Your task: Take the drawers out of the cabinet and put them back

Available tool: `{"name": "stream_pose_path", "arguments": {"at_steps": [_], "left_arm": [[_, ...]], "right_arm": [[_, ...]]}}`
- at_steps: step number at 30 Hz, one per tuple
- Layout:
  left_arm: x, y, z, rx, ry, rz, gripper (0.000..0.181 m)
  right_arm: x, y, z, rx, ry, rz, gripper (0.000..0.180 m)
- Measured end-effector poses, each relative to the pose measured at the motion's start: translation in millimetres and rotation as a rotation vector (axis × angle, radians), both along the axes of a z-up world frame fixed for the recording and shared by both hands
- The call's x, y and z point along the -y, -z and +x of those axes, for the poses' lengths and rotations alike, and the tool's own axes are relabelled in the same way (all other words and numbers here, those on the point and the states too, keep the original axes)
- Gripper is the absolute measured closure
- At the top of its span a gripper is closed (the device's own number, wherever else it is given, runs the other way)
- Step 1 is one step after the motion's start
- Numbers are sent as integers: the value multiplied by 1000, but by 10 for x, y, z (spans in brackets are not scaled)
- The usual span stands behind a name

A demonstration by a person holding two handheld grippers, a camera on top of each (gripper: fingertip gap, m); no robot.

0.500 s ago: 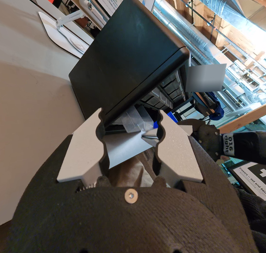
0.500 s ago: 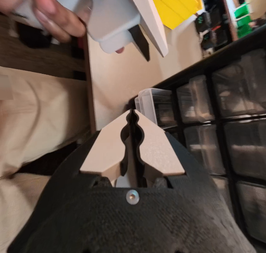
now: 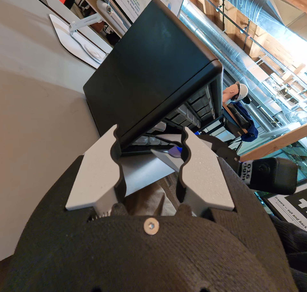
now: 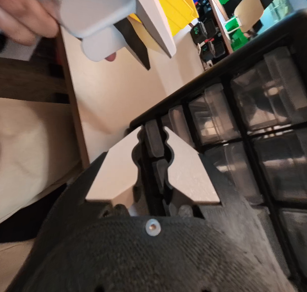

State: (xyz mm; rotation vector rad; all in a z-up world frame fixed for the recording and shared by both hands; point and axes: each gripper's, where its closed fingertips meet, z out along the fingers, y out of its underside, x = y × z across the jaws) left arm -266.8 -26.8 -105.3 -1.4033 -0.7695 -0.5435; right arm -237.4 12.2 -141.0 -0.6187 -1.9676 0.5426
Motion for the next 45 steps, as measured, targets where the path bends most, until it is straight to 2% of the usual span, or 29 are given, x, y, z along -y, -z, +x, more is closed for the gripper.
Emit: {"name": "stream_pose_path", "arguments": {"at_steps": [1, 3, 7, 10, 12, 14, 17, 18, 20, 23, 30, 32, 37, 40, 42, 45], "left_arm": [[12, -17, -13, -5, -7, 1, 111], [96, -113, -101, -24, -55, 6, 115], [578, -698, -554, -165, -228, 60, 117], [1130, -946, -1167, -324, -415, -95, 115], [1419, -987, -1607, -400, -467, -247, 116], [1619, -805, -2049, -502, -433, -514, 126], [2050, -54, -2593, -562, -248, -1105, 124], [2197, 99, -2746, -606, -225, -1241, 125], [2302, 256, -2905, -737, -152, -1356, 125], [2239, 491, -2858, -718, 15, -1360, 121], [2218, 853, -2638, -598, 247, -1473, 126], [2222, 880, -2578, -558, 292, -1486, 129], [2166, 828, -2255, -401, 472, -1410, 150], [1982, 618, -2250, -391, 437, -1254, 152], [1916, 468, -2438, -415, 323, -1182, 141], [2028, 451, -2767, -438, 154, -1206, 139]], "right_arm": [[25, 5, 60, 16, -18, -27, 154], [35, 11, 188, 47, -38, -82, 148], [-49, 26, 482, 107, -57, -175, 141], [-204, 15, 682, 118, -29, -188, 142], [-265, 32, 803, 133, -14, -201, 142], [-300, 74, 900, 142, -5, -196, 142], [-295, 144, 1002, 146, -1, -173, 143], [-262, 143, 1030, 141, -9, -171, 144], [-205, 124, 1070, 138, -18, -164, 146], [-236, 98, 1064, 139, 10, -130, 149], [-356, 52, 1020, 133, 44, -180, 153], [-395, 66, 1022, 131, 55, -184, 154], [-422, 108, 1042, 134, 66, -194, 154], [-431, 118, 1057, 133, 69, -184, 154], [-434, 126, 1065, 133, 69, -182, 154], [-419, 131, 1077, 134, 64, -187, 154]]}}
